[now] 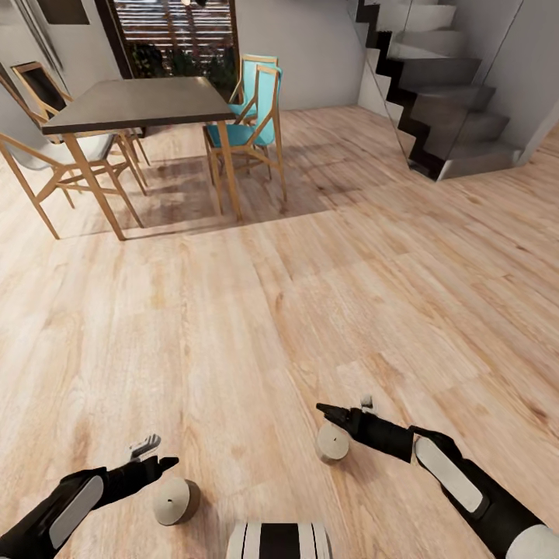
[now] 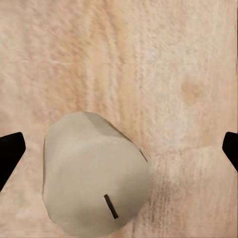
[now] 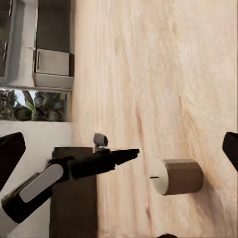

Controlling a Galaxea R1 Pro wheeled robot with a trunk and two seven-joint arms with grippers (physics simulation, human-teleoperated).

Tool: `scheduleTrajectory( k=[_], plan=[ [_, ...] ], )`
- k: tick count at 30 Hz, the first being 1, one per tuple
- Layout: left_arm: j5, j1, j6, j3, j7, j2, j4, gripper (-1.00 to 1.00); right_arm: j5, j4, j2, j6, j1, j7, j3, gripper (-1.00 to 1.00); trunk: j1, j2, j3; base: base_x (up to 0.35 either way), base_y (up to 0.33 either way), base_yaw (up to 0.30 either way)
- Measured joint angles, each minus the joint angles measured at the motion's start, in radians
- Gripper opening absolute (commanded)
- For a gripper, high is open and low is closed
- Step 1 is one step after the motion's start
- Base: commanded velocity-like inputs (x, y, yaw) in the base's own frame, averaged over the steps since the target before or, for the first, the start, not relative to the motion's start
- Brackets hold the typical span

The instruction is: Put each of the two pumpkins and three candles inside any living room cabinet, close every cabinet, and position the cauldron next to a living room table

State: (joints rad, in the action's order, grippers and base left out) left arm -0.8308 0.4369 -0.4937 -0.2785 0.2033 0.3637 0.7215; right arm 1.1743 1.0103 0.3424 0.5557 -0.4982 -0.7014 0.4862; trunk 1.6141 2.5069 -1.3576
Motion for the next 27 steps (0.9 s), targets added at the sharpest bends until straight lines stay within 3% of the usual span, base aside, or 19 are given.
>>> scheduleTrajectory(
  k=[3,7,10,13,15,23,27],
  plan=[
    [-0.005,0.0,-0.024,0.002,-0.077,0.002,0.097,1.0,0.015,0.291,0.001,0.085,0.001,0.186,-0.012,1.0,0.0,0.0,0.0,0.0,0.0,0.0],
    [-0.009,0.0,-0.095,0.005,-0.204,-0.002,0.207,1.0,0.03,0.427,0.001,0.135,0.003,0.323,-0.044,1.0,0.001,0.0,-0.004,0.0,0.0,0.0],
    [-0.002,0.0,-0.103,0.006,-0.279,-0.008,0.221,1.0,0.032,0.449,0.001,0.145,0.003,0.343,-0.049,1.0,0.002,0.001,-0.015,0.0,0.0,0.0],
    [0.005,0.0,-0.103,0.009,-0.312,-0.043,0.222,1.0,0.032,0.457,0.0,0.163,0.003,0.35,-0.05,1.0,0.003,0.002,-0.027,0.0,0.0,0.0],
    [0.008,0.0,-0.103,0.01,-0.318,-0.053,0.222,1.0,0.032,0.46,0.0,0.173,0.003,0.351,-0.051,1.0,0.004,0.002,-0.035,0.0,0.0,0.0],
    [0.01,0.0,-0.102,0.002,-0.362,-0.063,0.222,1.0,0.033,0.465,0.001,0.181,0.003,0.354,-0.051,1.0,0.008,0.004,-0.066,0.0,0.0,0.0],
    [0.009,0.0,-0.104,0.005,-0.379,-0.065,0.222,1.0,0.034,0.465,0.001,0.182,0.003,0.354,-0.051,1.0,0.008,0.004,-0.066,0.0,0.0,0.0]
  ],
)
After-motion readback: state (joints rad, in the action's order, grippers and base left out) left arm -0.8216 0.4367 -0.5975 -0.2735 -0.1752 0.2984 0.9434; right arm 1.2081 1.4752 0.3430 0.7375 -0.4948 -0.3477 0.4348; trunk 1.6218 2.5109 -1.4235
